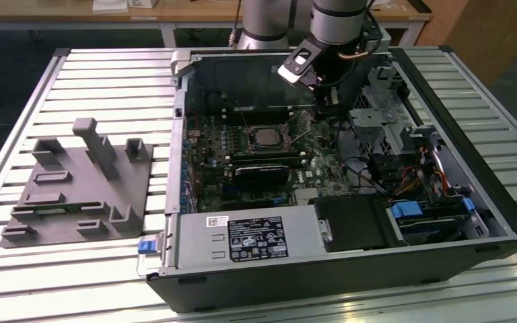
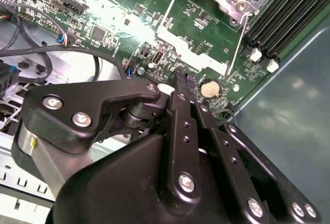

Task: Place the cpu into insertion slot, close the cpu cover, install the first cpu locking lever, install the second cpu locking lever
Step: 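Close the cpu cover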

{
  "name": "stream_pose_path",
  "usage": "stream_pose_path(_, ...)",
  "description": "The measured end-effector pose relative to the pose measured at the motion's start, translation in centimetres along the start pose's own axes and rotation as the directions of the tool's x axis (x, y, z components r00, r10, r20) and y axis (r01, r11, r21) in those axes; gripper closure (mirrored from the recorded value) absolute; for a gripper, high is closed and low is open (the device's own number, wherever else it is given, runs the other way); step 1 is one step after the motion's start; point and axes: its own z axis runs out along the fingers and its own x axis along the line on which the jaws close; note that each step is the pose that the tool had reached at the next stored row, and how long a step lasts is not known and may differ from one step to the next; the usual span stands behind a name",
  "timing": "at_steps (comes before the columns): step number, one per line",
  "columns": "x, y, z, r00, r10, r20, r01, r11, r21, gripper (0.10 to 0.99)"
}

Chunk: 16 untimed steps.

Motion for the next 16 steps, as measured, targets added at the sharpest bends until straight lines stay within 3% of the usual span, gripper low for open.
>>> stream_pose_path(4, 0.01, 0.01, 0.0, 1.0, 0.0, 0.0004, 0.0, 1.0, 0.004, 0.98)
stream_pose_path(11, 0.01, 0.02, 0.02, 1.0, 0.0, 0.0007, 0.0, 0.9992, 0.04, 0.98)
stream_pose_path(16, 0.01, 0.01, 0.03, 1.0, 0.0, 0.0006, 0.0, 0.9991, 0.041, 0.98)
